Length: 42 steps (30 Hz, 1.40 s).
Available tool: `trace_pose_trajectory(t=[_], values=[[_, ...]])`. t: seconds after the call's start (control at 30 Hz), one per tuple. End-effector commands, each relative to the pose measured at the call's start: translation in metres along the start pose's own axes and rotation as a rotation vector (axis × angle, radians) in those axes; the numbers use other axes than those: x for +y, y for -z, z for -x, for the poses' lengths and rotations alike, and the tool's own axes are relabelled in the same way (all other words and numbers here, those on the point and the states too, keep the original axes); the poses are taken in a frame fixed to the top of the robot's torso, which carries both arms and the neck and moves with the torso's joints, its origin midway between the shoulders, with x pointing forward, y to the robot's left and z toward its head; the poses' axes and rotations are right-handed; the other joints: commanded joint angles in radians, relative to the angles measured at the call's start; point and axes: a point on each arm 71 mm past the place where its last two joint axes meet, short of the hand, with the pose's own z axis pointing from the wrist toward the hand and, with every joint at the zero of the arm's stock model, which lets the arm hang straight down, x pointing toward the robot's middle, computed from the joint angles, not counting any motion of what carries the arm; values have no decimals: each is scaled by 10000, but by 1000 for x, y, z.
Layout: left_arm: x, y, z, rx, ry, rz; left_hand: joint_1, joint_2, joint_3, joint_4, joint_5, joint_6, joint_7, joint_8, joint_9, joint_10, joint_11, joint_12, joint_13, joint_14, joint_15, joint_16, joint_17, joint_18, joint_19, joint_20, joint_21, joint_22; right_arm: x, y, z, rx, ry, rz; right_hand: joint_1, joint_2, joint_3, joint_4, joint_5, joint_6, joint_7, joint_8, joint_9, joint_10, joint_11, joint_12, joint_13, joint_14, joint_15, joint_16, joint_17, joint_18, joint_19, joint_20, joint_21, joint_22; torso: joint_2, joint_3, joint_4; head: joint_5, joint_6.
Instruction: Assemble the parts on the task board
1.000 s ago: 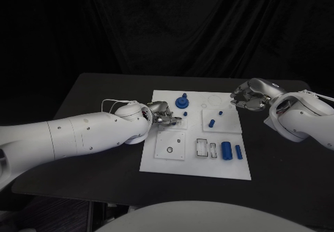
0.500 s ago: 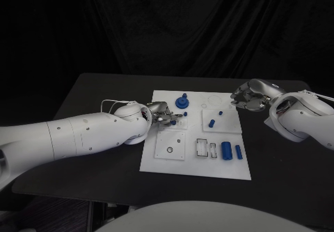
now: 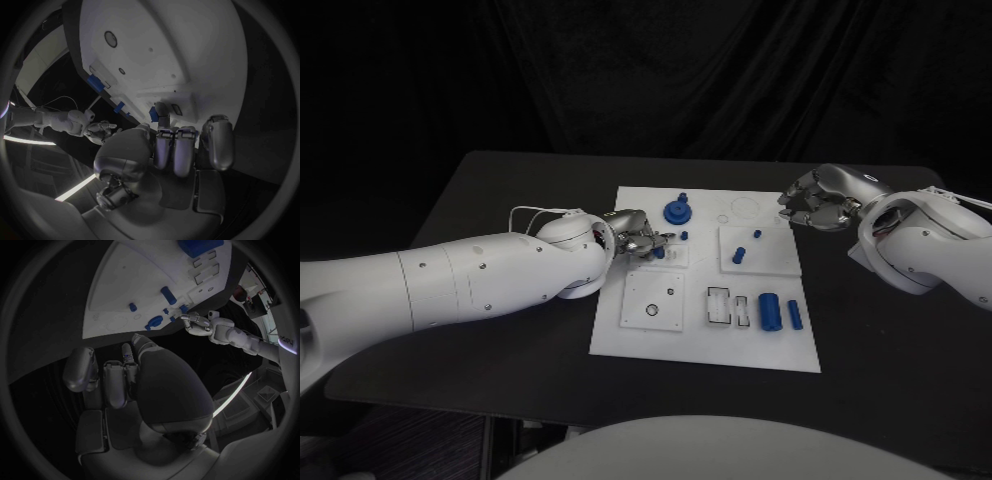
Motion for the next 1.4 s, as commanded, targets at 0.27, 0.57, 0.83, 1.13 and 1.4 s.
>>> trace_pose_trajectory(t=[0.27, 0.57, 0.83, 1.13, 1.4], values=[[-2, 0, -3, -17, 94, -245, 342, 241, 89, -9, 324, 119, -82, 269, 259, 1042, -51, -43, 2634, 1056, -48, 26, 2627, -128, 111, -22, 0, 1783, -2, 1, -2, 139, -60, -262, 70, 76, 82, 30, 85, 119, -3, -76, -18, -75, -26, -67, -47, 297, 75, -64, 280, 148, -84, 17, -101, 1373, 6, 6, 0, -19, -2], [-2, 0, -3, -12, 95, -239, 950, 279, 593, -24, 537, 333, -199, 1454, 376, 1042, -156, -43, 2634, 1056, -136, 26, 2627, -161, 227, -101, 104, 1880, -2, 1, -2, 177, -92, -286, 73, 90, 102, 30, 119, 128, -7, -80, -19, -86, -29, -83, -71, 292, 73, -78, 263, 155, -95, 16, -138, 1362, -8, 2, -8, -27, -2], [-3, -1, -4, 51, 76, -333, 1573, -694, 707, -42, 611, -325, -185, 1175, 236, 1042, -156, -43, 2634, 1056, -150, 26, 2627, -134, 158, -134, -52, 1877, -3, 1, -2, 179, -116, -316, 71, 96, 119, 32, 159, 130, -8, -88, -22, -133, -31, -134, -147, 271, 70, -130, 201, 173, -126, 14, -232, 1337, 2, 5, 3, 9, -2], [-3, -1, -5, 197, 28, -296, 1865, -789, 857, -79, 629, -395, -180, 1168, 222, 1042, -143, -43, 2634, 1056, -135, 26, 2627, -137, 162, -119, -61, 1890, -3, 1, -2, 238, -114, -337, 67, 92, 129, 34, 189, 131, -8, -96, -25, -169, -32, -175, -206, 253, 70, -173, 150, 180, -140, 13, -277, 1324, -3, 2, -4, 12, -2], [-4, -1, -6, 251, 9, -287, 2465, -818, 1320, -137, 587, -351, -213, 1237, 224, 1042, -172, -43, 2634, 1056, -154, 26, 2627, -141, 189, -133, -56, 1905, -4, 1, -3, 281, -108, -383, 104, 98, 169, 7, 216, 146, -15, -103, -26, -189, -39, -208, -246, 236, 65, -218, 101, 190, -158, 10, -339, 1307, 0, -1, 1, 5, -2]])
